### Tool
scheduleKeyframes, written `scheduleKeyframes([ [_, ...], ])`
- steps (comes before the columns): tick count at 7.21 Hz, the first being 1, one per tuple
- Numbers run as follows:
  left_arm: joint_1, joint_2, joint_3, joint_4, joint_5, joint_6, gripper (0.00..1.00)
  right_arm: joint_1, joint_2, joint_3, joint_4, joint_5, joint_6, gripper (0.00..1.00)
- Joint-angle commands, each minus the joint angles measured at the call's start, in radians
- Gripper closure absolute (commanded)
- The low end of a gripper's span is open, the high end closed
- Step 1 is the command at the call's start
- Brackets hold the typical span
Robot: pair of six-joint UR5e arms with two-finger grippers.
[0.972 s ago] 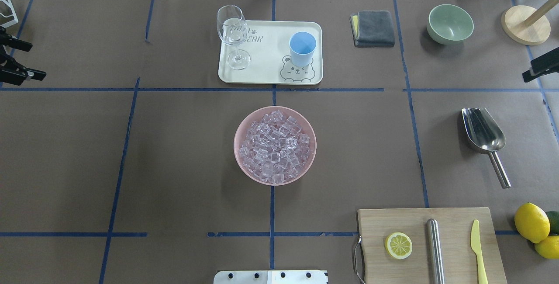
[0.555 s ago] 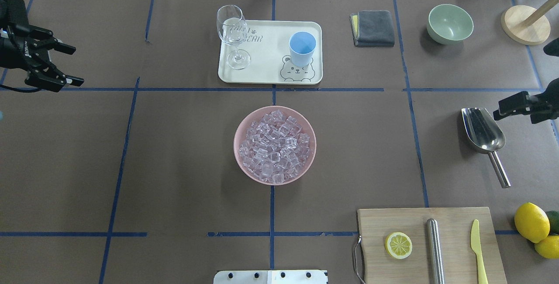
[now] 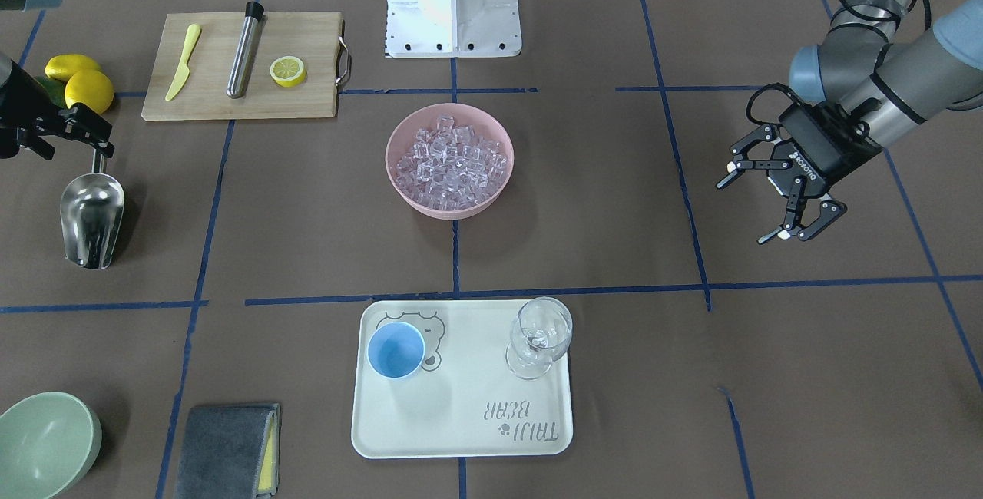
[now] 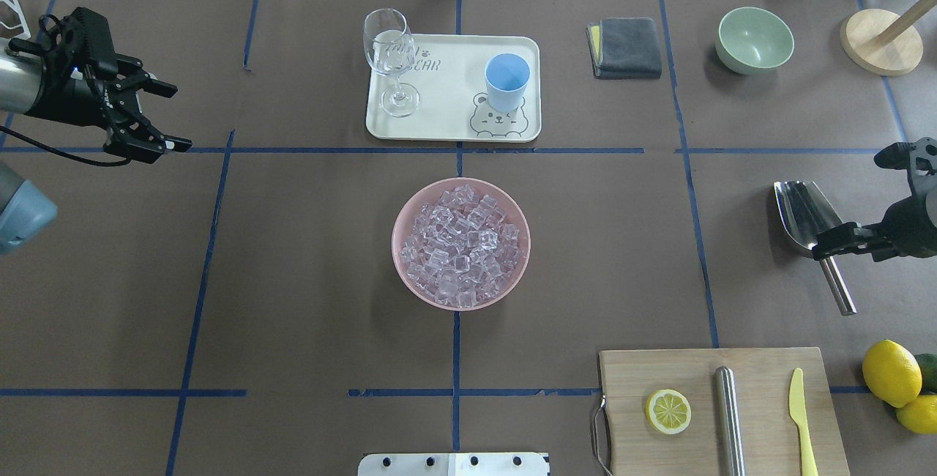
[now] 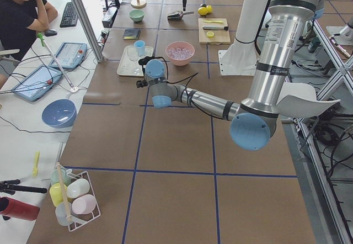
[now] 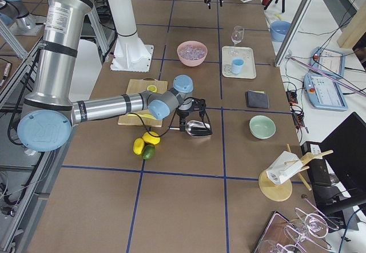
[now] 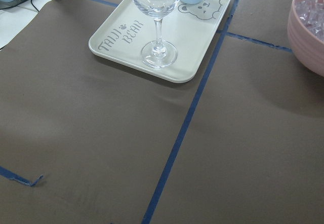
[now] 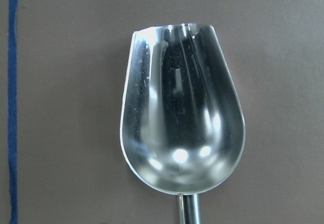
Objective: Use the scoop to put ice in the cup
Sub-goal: 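Move the left gripper toward the tray while the right grasps the scoop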
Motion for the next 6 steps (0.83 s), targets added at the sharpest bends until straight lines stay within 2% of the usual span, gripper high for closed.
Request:
scheduleKeyframes([
  [1,0.003,-0.001,-0.006,-0.003,0.003,0.0,0.0,-0.045,-0.002,-0.027,-0.003,-0.009,0.001,0.0],
  [5,0.003,0.001,-0.01,-0.003,0.003,0.0,0.0,-0.09,0.01,-0.059,0.005,-0.009,0.001,0.0],
  [6,0.003,0.001,-0.012,-0.005,0.003,0.0,0.0,-0.09,0.01,-0.073,0.007,-0.009,0.001,0.03],
])
